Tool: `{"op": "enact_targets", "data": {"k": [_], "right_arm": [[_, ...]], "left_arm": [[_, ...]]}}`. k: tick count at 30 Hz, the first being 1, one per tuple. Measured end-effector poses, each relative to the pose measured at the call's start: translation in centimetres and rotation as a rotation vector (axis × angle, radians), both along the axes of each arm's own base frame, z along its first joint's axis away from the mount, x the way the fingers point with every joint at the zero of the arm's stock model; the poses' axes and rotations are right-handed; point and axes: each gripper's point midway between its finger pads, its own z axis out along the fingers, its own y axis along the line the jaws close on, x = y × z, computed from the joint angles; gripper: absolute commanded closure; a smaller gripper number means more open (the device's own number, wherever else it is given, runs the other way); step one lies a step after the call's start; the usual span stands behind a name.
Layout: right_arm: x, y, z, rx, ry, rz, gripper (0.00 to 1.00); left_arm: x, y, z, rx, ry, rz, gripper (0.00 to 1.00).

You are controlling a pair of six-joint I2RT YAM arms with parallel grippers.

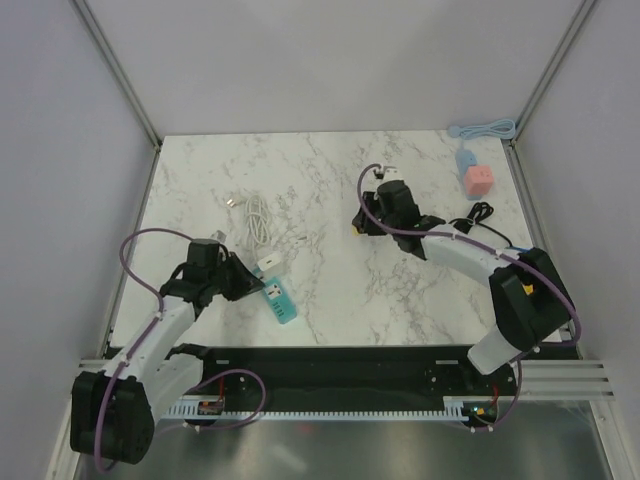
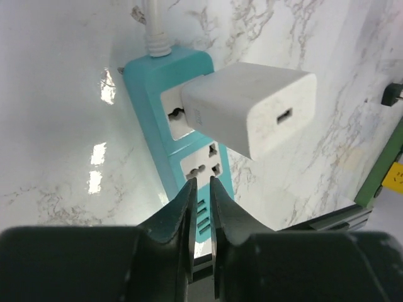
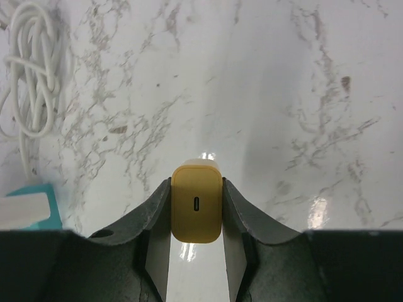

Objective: Pull the plug off the socket

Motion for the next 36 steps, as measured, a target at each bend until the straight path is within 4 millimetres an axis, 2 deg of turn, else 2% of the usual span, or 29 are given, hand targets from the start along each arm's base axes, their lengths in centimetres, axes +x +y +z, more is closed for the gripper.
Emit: {"op": "enact_targets", "data": {"k": [1, 3, 7, 13, 18, 27, 30, 34, 36], "right_arm": [[1.0, -1.2, -0.4, 0.035, 0.018, -0.014, 1.00], [2.8, -2.4, -0.9, 0.092, 0.031, -0.022, 1.00], [5.3, -2.1, -2.3, 0.228, 0.059, 0.022, 1.00], [9.9, -0.6, -4.9, 0.432, 0.096, 0.045, 1.00], [13.2, 1.1, -5.5, 0.549, 0.082, 0.044, 0.99], [16.1, 3.9, -4.3, 0.502, 0.027, 0.058, 0.86], [16.0, 4.5, -5.0, 0.466, 0.032, 0.074, 0.84], [15.4, 4.8, -7.4, 0.427, 0.076, 0.090, 0.82], [15.5, 4.8, -7.4, 0.421, 0.074, 0.103, 0.78]], "left_arm": [[0.0, -0.1, 0.3, -0.007, -0.012, -0.003, 0.76], [-0.1, -0.4, 1.2, -0.030, -0.039, -0.017, 0.66], [-0.7, -1.5, 2.9, -0.093, -0.078, -0.068, 0.55], [-1.5, -3.2, 6.8, -0.184, -0.182, -0.176, 0.55], [-2.8, -4.6, 8.3, -0.234, -0.224, -0.267, 0.53], [-3.2, -5.0, 9.6, -0.260, -0.305, -0.299, 0.55], [-3.2, -5.2, 9.7, -0.269, -0.302, -0.310, 0.55], [-3.3, -5.3, 9.7, -0.276, -0.299, -0.319, 0.57], [-3.3, -5.3, 9.7, -0.277, -0.301, -0.320, 0.57]]}}
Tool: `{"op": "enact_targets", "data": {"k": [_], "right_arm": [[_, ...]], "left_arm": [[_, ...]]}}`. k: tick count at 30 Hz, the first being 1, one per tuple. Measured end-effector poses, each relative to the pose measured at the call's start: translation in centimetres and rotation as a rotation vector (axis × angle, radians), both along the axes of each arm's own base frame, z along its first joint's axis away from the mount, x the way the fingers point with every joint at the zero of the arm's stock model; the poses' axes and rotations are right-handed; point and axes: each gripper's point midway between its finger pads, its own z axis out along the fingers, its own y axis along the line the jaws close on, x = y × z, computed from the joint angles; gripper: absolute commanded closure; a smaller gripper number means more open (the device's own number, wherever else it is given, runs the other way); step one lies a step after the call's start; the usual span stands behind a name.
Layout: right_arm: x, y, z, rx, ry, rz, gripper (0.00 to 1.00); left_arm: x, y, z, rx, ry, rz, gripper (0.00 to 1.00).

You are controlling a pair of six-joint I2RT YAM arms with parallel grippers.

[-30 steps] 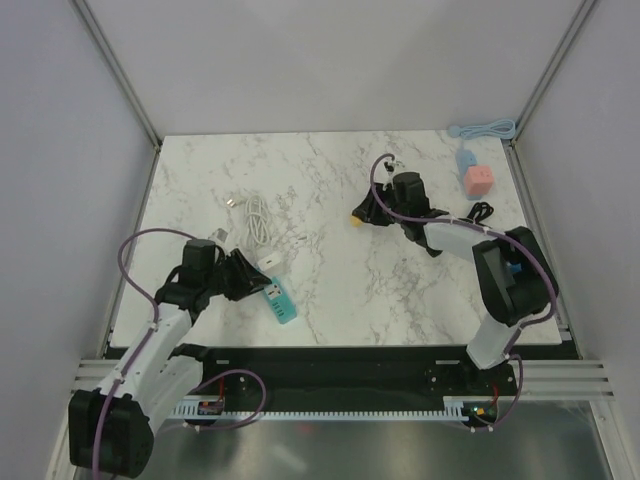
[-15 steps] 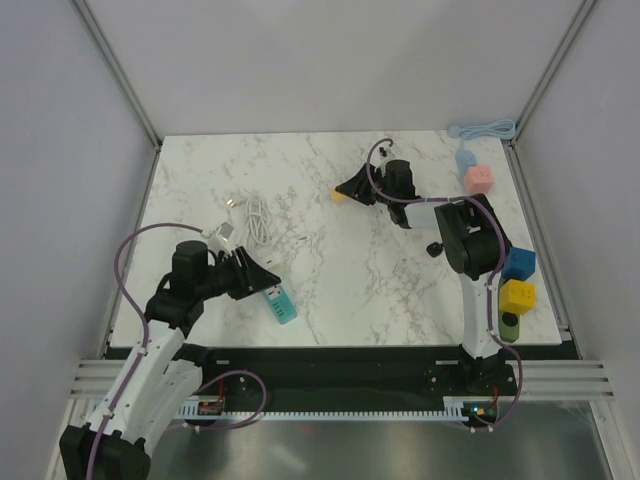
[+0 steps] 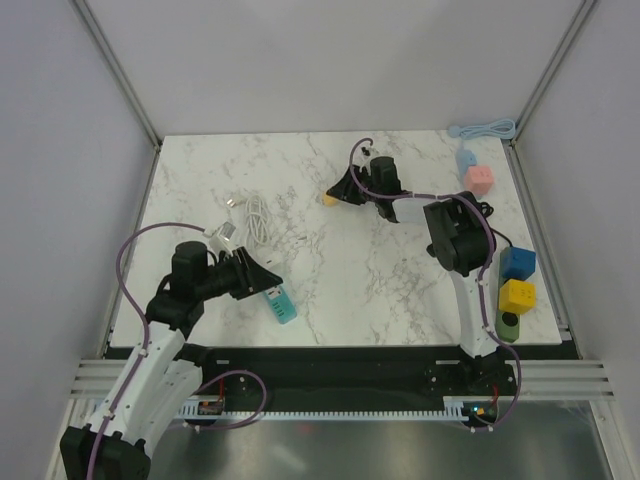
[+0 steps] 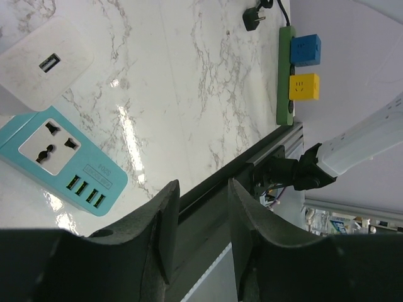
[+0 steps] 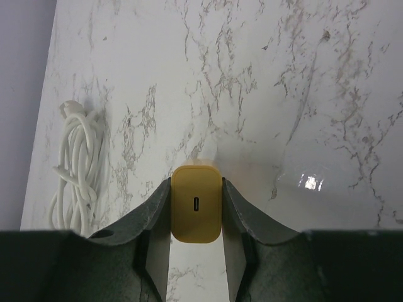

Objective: Pull the plug off the socket

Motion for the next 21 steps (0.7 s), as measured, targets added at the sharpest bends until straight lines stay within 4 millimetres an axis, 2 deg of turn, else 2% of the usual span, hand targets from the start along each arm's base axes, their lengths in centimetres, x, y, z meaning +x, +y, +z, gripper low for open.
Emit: {"op": "enact_targets", "data": {"k": [4, 7, 10, 14, 17, 18, 21], "right_arm": [[0.1, -0.1, 0.0, -0.017, -0.009, 0.013, 0.64], [0.1, -0.2, 0.0, -0.038, -0.017, 0.023, 0.49], [0.0, -0.9, -1.0, -0.102, 0.011, 0.018, 0.31], [0.7, -1.5, -0.7, -0.169, 0.004, 0.001, 0.21], [0.8, -2.6, -0.6, -0.241, 0.011, -0.034, 0.12], [0.7, -3.1, -0.4, -0.269, 0.011, -0.046, 0.11], [-0.1, -4.7, -0.2, -0.359, 0.032, -0.079, 0.07]], "left_arm": [[0.0, 0.0, -0.1, 0.001, 0.003, -0.001, 0.55], [0.0, 0.0, -0.1, 0.001, 0.003, 0.000, 0.54], [0.1, 0.0, -0.1, 0.003, 0.003, 0.002, 0.54], [0.3, 0.2, -0.2, 0.010, 0.001, 0.016, 0.58], [0.6, 0.4, -0.5, 0.023, 0.010, 0.033, 0.61], [0.7, 0.5, -0.8, 0.029, 0.017, 0.041, 0.61], [1.2, 0.7, -1.5, 0.050, 0.041, 0.065, 0.57]]}}
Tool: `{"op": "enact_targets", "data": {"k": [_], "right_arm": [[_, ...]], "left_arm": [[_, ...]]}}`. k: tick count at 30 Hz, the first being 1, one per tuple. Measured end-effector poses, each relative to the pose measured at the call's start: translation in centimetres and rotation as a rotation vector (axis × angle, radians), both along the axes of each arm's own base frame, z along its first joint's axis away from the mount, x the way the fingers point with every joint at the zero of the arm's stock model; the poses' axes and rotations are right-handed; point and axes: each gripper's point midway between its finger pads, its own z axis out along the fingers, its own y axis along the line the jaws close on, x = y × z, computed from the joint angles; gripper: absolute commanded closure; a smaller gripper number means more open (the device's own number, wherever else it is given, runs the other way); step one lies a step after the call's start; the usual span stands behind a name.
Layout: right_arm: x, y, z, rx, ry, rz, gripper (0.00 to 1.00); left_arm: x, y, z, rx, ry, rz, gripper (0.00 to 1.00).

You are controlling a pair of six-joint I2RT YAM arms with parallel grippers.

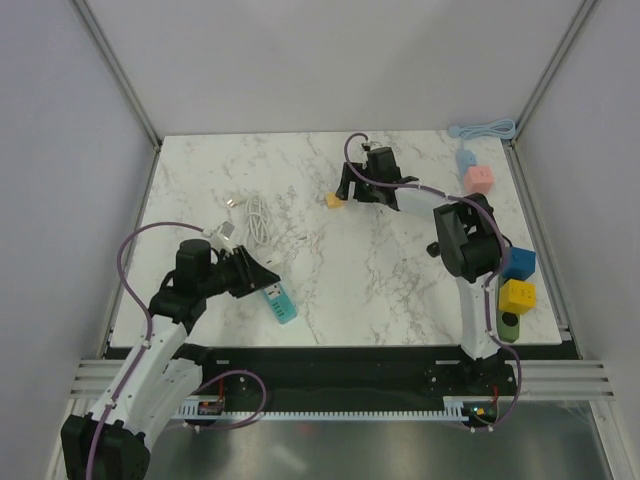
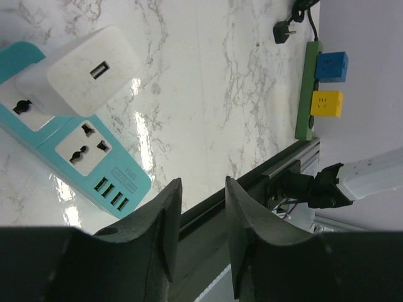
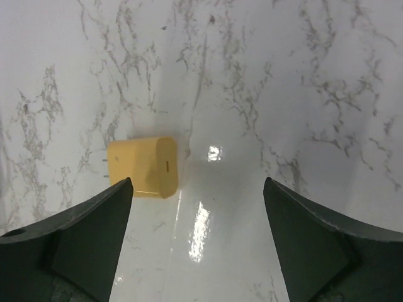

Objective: Pull the plug off the socket

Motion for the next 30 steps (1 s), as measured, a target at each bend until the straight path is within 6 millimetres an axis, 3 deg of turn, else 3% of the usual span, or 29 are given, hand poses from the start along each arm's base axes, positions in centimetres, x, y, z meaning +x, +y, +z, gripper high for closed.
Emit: {"op": "enact_targets", "data": {"k": [3, 7, 11, 14, 18, 22, 30], "right_arm": [[-1.3, -1.2, 0.7, -0.092, 0.010, -0.030, 0.03], [-4.6, -1.1, 1.8, -0.170, 0.013, -0.010, 0.02], [-9.1, 0.7, 2.4, -0.185, 0.020, 0.060, 0.02], [-12.4, 2.4, 2.0, -0.204, 0.032, 0.122, 0.02], [-17.0, 5.6, 2.0, -0.216, 0.027, 0.229, 0.02], [-20.5, 8.4, 2.7, -0.193, 0.012, 0.323, 0.02], [-23.1, 12.1, 4.1, -0.124, -0.026, 0.425, 0.02]], "left_arm": [[0.4, 0.3, -0.8, 0.021, 0.028, 0.024, 0.47], [1.0, 0.8, -1.6, 0.049, 0.049, 0.062, 0.45], [1.6, 1.6, -2.3, 0.082, 0.071, 0.129, 0.62], [1.9, 2.5, -3.1, 0.107, 0.105, 0.199, 0.80], [2.0, 3.4, -4.5, 0.127, 0.146, 0.276, 0.96], [2.0, 3.9, -5.7, 0.143, 0.188, 0.315, 0.98], [2.4, 3.9, -9.1, 0.165, 0.276, 0.313, 0.98]]}}
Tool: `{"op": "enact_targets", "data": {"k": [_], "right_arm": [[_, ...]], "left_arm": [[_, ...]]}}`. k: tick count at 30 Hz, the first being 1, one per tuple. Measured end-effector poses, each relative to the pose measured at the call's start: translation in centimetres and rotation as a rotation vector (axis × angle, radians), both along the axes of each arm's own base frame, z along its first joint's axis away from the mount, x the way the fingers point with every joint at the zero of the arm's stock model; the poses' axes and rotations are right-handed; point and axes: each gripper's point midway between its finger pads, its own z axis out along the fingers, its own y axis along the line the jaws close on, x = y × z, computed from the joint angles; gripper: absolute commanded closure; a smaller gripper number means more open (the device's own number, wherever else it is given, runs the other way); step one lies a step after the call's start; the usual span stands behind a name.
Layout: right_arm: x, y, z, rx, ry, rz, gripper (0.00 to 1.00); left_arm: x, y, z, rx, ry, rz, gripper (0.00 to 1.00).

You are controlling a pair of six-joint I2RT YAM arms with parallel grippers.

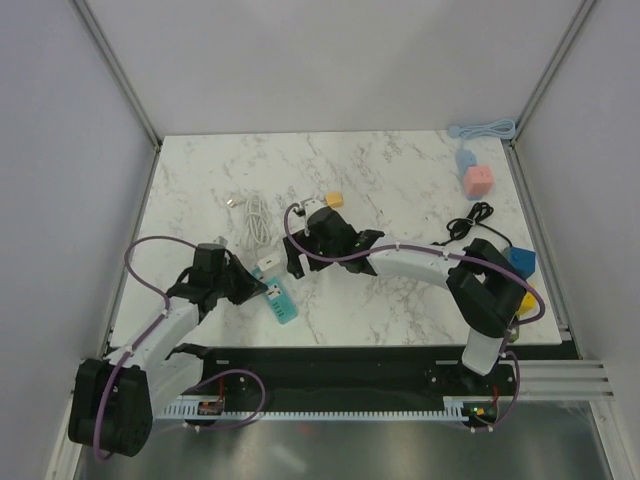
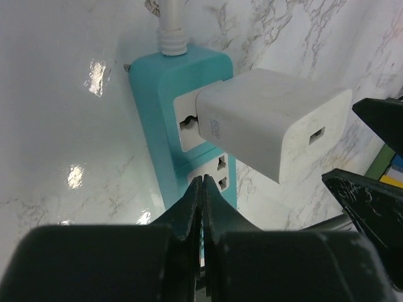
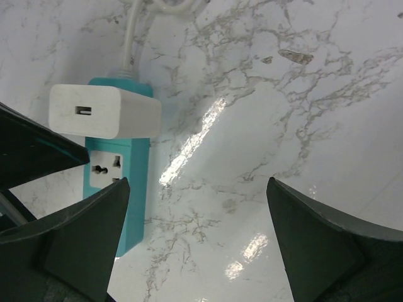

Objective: Pull the plug off the socket

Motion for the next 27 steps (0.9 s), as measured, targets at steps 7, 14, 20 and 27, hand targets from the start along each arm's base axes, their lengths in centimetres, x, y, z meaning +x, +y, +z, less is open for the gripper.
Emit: {"op": "enact_targets", "data": {"k": [7, 14, 20, 27], "right_arm": [[-0.5, 3.2, 1.4, 0.044, -0.012, 0.048, 0.02], [-1.0, 6.6, 2.1, 0.057, -0.028, 0.093, 0.02], [-1.1, 7.9, 1.6, 0.020, -0.045, 0.101, 0.02], [-0.8, 8.5, 1.0, -0.021, -0.062, 0.088, 0.02]], "left_arm": [[0.2, -0.7, -1.0, -0.035, -0.001, -0.017, 0.98], [0.6, -1.5, -1.1, -0.101, -0.027, -0.016, 0.98], [0.7, -1.7, -1.1, -0.116, -0.035, -0.016, 0.98], [0.2, -1.2, -1.1, -0.106, -0.029, 0.011, 0.98]]}}
